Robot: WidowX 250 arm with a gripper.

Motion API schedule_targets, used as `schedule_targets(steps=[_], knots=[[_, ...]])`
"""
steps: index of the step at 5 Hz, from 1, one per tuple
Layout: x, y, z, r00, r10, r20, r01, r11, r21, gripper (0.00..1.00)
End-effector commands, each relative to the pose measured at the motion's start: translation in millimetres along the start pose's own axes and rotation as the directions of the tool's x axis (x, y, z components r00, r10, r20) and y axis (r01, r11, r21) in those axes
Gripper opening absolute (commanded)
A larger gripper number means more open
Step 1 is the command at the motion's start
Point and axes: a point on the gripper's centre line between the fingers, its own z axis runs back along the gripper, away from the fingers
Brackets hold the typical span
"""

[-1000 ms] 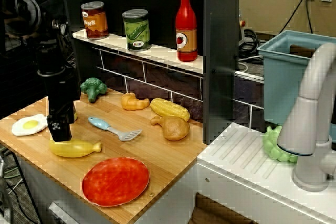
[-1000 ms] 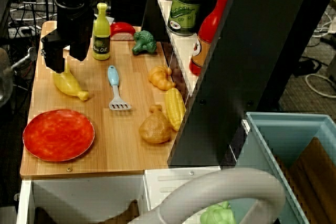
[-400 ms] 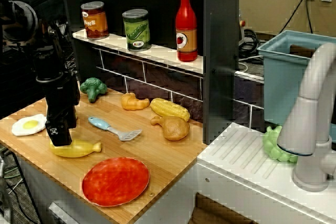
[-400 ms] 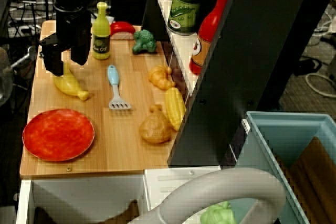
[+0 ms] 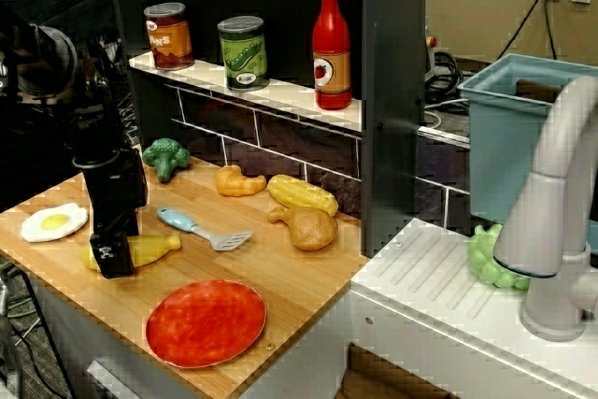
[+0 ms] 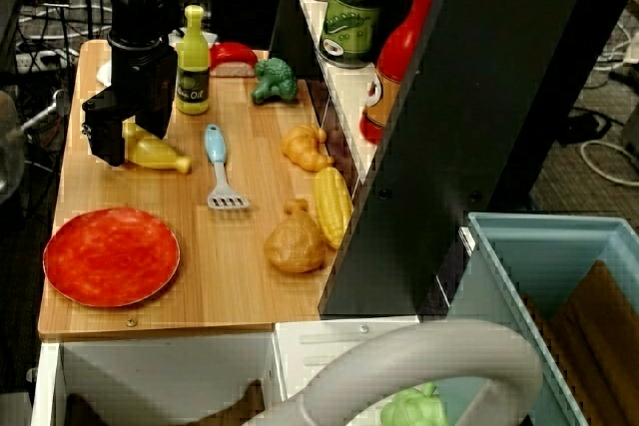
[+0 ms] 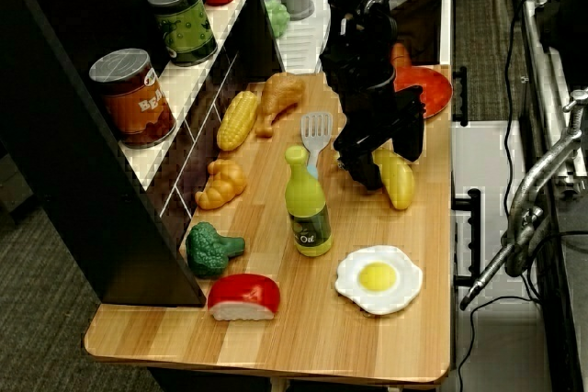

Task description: Put banana on plate

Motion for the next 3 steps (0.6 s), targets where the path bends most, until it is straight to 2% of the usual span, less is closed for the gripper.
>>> schedule_targets(steps=[1,2,3], knots=[[3.6,11.9,1.0,0.998,0.041,-0.037,-0.040,0.998,0.041,0.00],[4.1,12.5,3.3,0.998,0.047,-0.039,-0.046,0.998,0.030,0.00],[12.8,8.2,14.6,0.997,0.055,-0.055,-0.054,0.998,0.007,0.00]])
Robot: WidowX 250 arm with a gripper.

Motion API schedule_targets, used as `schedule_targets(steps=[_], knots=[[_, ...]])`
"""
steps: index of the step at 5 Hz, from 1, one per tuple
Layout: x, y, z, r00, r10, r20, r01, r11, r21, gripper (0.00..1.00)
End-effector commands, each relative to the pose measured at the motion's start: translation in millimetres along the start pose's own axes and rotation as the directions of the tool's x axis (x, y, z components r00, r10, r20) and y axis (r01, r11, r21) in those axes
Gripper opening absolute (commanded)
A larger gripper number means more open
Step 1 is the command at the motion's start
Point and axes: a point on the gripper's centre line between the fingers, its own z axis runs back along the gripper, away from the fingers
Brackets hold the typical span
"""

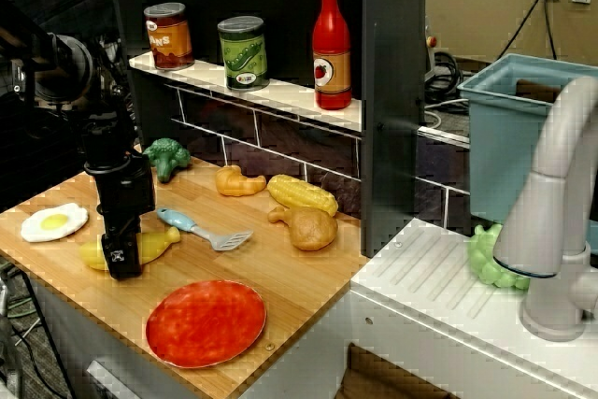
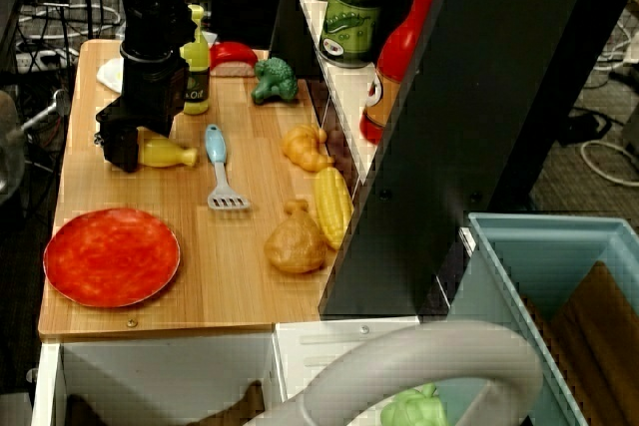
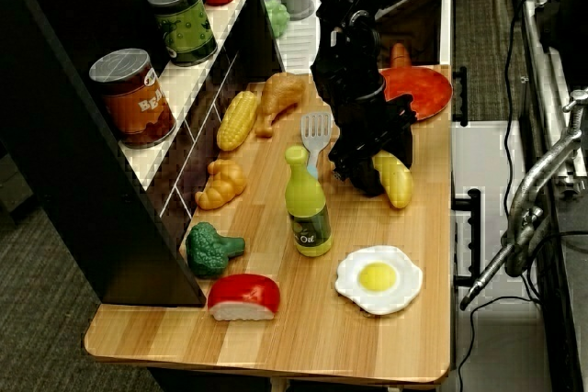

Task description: Put banana on plate

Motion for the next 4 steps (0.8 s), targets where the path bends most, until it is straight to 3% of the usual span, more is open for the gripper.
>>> schedule_targets(steps=[1,2,3,4], knots=[[25.2,-10.8,53.0,0.999,-0.013,0.031,0.013,1.000,0.007,0.00],[35.0,-23.0,65.1,0.999,-0.011,0.043,0.012,1.000,-0.014,0.00],[46.2,-46.4,62.2,1.000,-0.014,0.010,0.014,1.000,-0.023,0.00],[48.2,-75.1,61.6,0.999,-0.022,0.035,0.023,1.000,-0.006,0.00]])
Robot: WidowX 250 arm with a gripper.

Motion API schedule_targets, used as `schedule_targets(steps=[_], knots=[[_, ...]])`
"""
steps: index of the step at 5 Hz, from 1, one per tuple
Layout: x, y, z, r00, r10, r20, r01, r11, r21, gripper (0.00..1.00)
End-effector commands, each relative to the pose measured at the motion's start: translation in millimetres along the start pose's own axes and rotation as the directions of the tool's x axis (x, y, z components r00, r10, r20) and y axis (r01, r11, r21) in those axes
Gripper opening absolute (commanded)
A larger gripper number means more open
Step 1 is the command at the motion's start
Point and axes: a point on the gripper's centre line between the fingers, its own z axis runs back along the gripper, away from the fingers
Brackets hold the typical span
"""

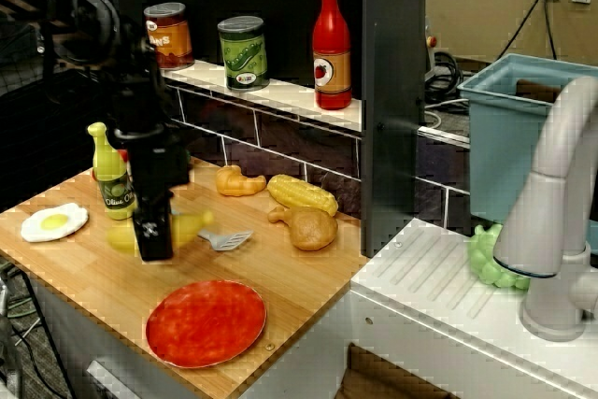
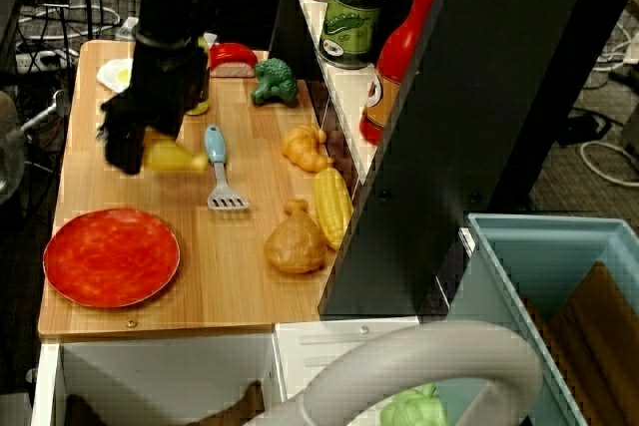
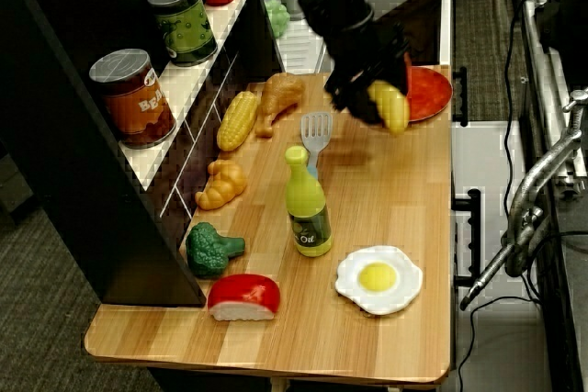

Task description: Put banana on plate

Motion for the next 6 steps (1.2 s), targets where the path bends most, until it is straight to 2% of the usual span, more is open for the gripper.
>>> schedule_targets(steps=[1,2,4,5,6], knots=[[9.0,-49.5,2.8,0.999,-0.039,0.020,0.037,0.997,0.068,0.00],[8.3,-61.7,-9.1,0.999,-0.037,0.019,0.035,0.996,0.076,0.00],[14.0,-61.0,-23.4,1.000,-0.012,-0.001,0.012,0.998,0.058,0.00],[14.7,-59.5,-22.4,1.000,-0.012,0.001,0.012,0.998,0.057,0.78],[12.8,-61.5,-26.7,1.000,-0.014,-0.012,0.015,0.998,0.066,1.00]])
